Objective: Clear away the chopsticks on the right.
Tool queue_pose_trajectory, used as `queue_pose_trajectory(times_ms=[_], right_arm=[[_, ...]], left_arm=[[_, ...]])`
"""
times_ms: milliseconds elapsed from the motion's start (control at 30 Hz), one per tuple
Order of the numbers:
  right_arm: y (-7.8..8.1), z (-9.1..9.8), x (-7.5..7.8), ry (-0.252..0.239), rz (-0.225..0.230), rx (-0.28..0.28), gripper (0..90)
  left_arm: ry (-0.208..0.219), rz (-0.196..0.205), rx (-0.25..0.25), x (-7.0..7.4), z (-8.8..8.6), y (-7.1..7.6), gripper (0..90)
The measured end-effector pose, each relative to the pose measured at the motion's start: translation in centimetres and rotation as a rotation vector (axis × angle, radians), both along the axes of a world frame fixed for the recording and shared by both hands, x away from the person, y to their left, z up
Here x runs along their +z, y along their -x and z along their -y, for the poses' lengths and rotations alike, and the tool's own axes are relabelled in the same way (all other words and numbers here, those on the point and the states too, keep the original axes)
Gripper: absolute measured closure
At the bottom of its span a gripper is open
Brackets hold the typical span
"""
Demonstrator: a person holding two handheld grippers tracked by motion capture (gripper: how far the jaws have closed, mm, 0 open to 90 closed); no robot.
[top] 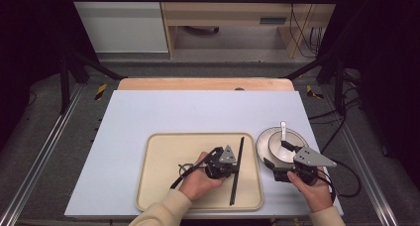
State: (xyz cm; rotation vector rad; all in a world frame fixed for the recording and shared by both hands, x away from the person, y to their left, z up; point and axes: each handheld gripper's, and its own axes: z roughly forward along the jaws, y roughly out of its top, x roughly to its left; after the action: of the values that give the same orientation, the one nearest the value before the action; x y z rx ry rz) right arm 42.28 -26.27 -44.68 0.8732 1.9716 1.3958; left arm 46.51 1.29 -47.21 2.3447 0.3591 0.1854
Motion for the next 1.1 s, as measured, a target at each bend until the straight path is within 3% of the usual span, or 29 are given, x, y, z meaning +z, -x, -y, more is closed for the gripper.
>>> queue_pose_trajectory(times_ms=[233,267,533,733,867,1100], right_arm=[[0.0,-0.1,0.0,0.001,-0.003,0.002,13.3],[0.0,-0.1,0.0,0.002,-0.003,0.004,13.3],[0.0,-0.2,-0.1,0.005,-0.007,0.004,13.3],[0.0,-0.2,-0.1,0.005,-0.006,0.007,13.3],[0.0,-0.3,-0.1,0.005,-0.007,0.007,13.3],[-0.1,-0.4,-0.2,0.006,-0.010,0.012,13.3]], left_arm=[[-0.021,-0.014,-0.036,0.1,-0.5,1.2,89.5],[0.001,-0.017,-0.033,0.0,-0.3,1.3,89.5],[0.014,-0.012,-0.043,-0.2,0.5,1.4,89.5],[0.008,-0.002,-0.043,-0.2,0.1,1.1,89.5],[0.002,0.004,-0.020,-0.1,-0.2,0.7,89.5],[-0.016,0.031,0.060,-0.1,-0.8,-1.5,89.5]])
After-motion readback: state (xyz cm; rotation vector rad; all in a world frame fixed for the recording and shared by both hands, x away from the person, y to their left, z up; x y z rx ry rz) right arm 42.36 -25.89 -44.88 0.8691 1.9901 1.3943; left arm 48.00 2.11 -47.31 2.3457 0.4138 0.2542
